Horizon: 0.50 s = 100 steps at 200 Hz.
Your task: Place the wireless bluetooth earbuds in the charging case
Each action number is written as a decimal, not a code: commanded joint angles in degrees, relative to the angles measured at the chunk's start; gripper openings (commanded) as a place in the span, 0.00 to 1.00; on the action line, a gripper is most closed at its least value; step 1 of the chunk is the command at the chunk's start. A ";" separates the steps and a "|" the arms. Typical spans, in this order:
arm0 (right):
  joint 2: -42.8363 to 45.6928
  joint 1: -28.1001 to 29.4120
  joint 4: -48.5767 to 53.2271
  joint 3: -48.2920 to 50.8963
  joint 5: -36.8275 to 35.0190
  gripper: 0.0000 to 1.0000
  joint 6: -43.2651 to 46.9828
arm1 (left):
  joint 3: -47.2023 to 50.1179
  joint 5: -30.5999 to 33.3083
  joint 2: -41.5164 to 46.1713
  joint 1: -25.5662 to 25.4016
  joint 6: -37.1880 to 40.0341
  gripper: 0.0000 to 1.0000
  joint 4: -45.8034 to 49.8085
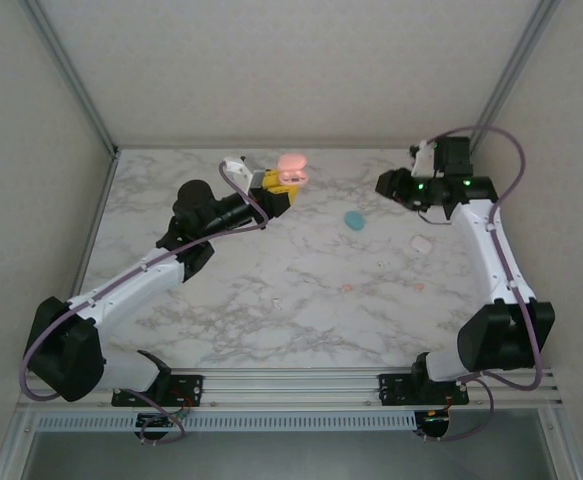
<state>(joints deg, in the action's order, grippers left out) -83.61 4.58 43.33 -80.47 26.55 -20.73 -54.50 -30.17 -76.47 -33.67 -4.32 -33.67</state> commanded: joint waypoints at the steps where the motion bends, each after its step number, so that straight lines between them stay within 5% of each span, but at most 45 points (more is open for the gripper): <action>1: 0.14 1.08 5.59 7.48 -1.42 0.42 -4.49 | 0.18 1.74 2.36 -0.34 0.53 0.19 -1.45; 27: 1.88 2.36 5.07 16.97 -6.89 0.42 -11.05 | 0.14 2.48 2.55 -0.34 1.06 0.19 -1.23; 100: -0.30 13.97 -7.11 30.47 -5.60 0.44 -31.90 | -0.74 2.22 1.91 -0.34 3.37 0.19 0.43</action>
<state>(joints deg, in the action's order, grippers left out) -83.00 15.42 41.76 -52.82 22.26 -42.81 -54.50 -28.18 -75.37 -33.67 -3.03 -33.45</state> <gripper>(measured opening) 0.436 0.338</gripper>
